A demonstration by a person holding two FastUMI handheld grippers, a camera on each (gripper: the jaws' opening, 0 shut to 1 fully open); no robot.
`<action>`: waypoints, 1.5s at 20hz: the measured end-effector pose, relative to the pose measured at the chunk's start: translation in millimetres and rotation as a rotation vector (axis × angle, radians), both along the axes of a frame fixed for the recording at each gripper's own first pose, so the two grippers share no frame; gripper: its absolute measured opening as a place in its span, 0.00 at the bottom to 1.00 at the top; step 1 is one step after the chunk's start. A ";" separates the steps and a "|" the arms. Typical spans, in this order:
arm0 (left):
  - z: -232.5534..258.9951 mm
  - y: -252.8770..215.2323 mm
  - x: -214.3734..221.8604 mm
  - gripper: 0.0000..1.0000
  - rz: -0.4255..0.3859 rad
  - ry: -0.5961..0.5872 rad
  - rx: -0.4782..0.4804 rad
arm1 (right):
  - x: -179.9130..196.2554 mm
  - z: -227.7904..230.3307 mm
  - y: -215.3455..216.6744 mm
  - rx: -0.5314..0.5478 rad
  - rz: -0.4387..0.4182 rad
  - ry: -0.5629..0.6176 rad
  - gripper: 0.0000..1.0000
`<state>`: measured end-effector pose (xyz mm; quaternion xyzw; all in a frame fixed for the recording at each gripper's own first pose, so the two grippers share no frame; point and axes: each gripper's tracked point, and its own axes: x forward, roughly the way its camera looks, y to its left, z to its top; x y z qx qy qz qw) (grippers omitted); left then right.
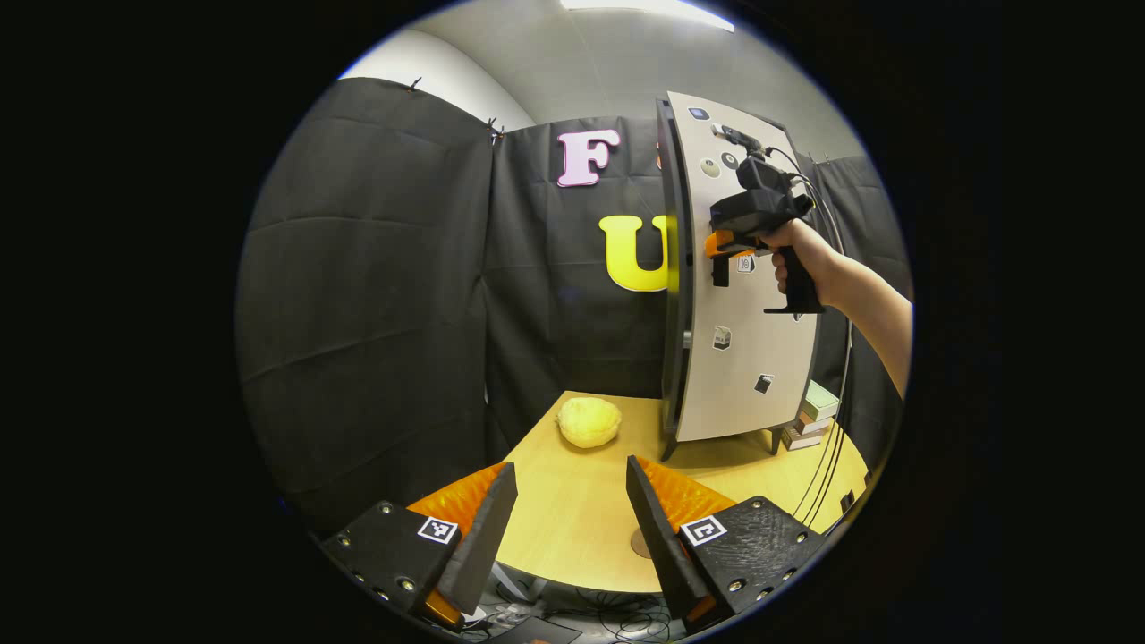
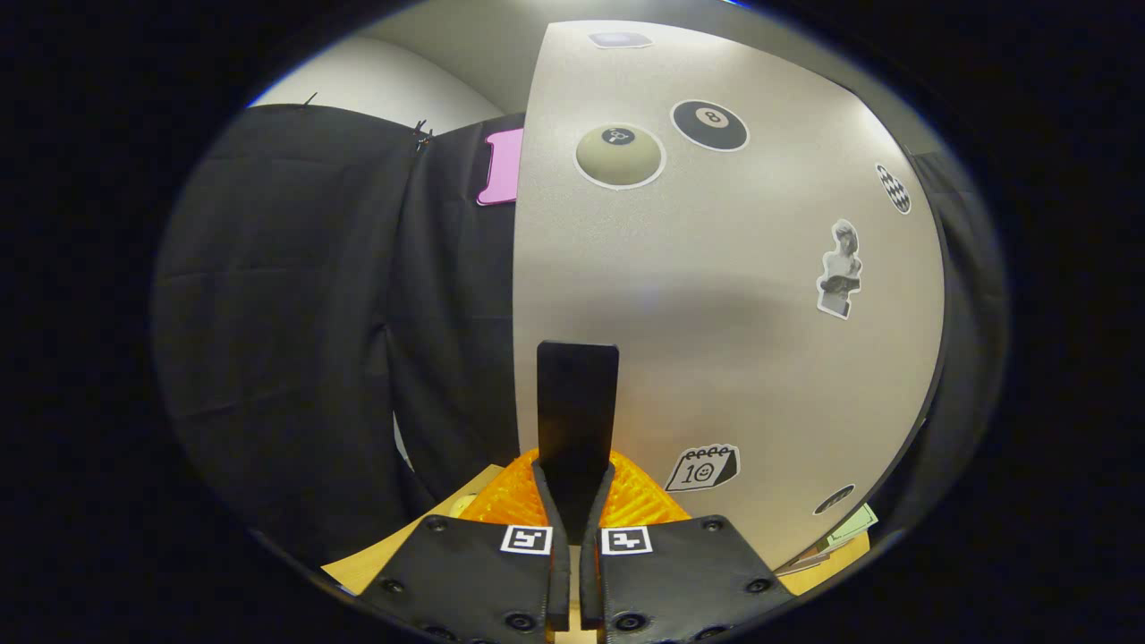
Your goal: Open the cabinet door with the right hand, grasp the bottle in the cabinet with the left hand and place it on the coaster, then close the cabinet door with the right hand.
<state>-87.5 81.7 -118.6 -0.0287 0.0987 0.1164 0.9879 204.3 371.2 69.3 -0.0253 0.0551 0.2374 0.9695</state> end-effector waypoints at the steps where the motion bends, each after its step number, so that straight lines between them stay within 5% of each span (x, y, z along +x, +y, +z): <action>1: -0.1 2.3 -0.4 0.72 0.011 0.010 -0.015 | 0.2 1.0 -0.7 0.022 0.015 -0.004 0.06; 8: -2.5 2.8 1.0 0.70 0.051 0.020 -0.039 | -4.7 2.6 -6.1 0.023 0.080 -0.024 0.06; 17: 17.4 -5.1 -3.4 0.72 -0.010 -0.016 -0.038 | -9.1 2.7 -16.4 0.022 0.145 -0.015 0.02; 30: 37.8 -22.4 42.6 0.72 -0.060 -0.055 0.019 | -6.6 8.9 -29.8 0.071 0.102 -0.023 0.06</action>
